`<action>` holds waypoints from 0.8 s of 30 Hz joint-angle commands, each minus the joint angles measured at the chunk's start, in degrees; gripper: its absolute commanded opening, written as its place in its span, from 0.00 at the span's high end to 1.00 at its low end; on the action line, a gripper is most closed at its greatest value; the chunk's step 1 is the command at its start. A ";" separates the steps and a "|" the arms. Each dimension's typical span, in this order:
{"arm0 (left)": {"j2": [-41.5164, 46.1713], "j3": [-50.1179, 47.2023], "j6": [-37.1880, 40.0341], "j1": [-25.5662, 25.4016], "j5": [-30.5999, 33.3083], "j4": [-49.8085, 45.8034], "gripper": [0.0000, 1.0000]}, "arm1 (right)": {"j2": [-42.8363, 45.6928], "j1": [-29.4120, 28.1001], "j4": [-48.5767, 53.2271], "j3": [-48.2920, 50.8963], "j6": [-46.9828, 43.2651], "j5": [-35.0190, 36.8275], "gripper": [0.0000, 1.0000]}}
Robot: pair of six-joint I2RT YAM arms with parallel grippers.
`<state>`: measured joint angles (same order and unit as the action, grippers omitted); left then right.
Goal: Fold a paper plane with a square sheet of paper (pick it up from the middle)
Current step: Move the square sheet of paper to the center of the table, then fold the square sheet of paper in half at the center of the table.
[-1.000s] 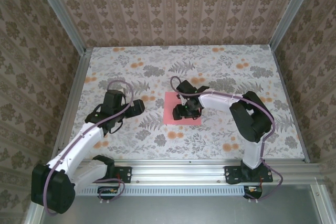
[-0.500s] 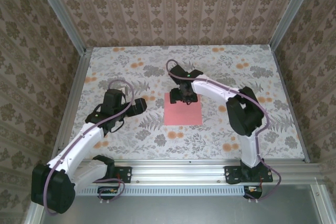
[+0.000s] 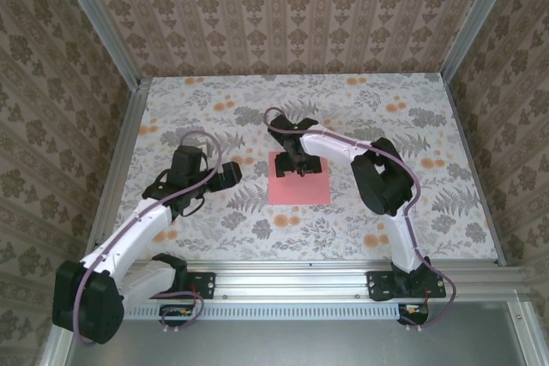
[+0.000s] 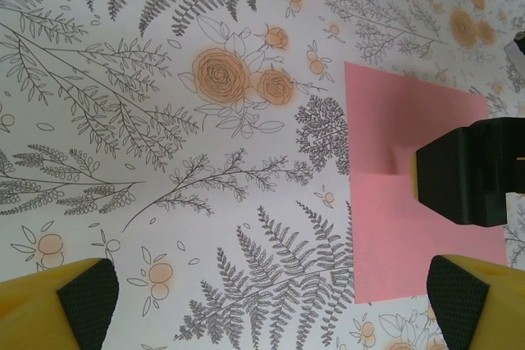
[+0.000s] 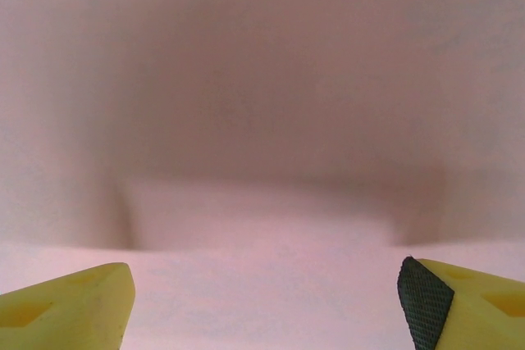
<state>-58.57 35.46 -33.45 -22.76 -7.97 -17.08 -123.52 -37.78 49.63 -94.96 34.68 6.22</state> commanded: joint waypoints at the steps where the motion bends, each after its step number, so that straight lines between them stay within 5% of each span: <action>1: -0.52 0.41 -0.50 0.45 -1.08 0.87 0.00 | -2.97 -0.60 3.00 -0.72 -1.27 0.73 0.13; 12: 0.62 0.36 -0.01 0.47 -2.58 0.20 0.00 | -0.65 -1.51 3.62 4.20 -11.07 -0.04 0.22; 24: -0.66 1.05 0.70 0.44 -3.66 1.04 0.00 | 0.05 -1.30 6.89 -3.48 -6.84 3.22 0.11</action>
<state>-58.89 35.48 -33.43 -22.72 -10.46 -16.62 -123.68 -38.89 53.47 -96.75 26.33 6.79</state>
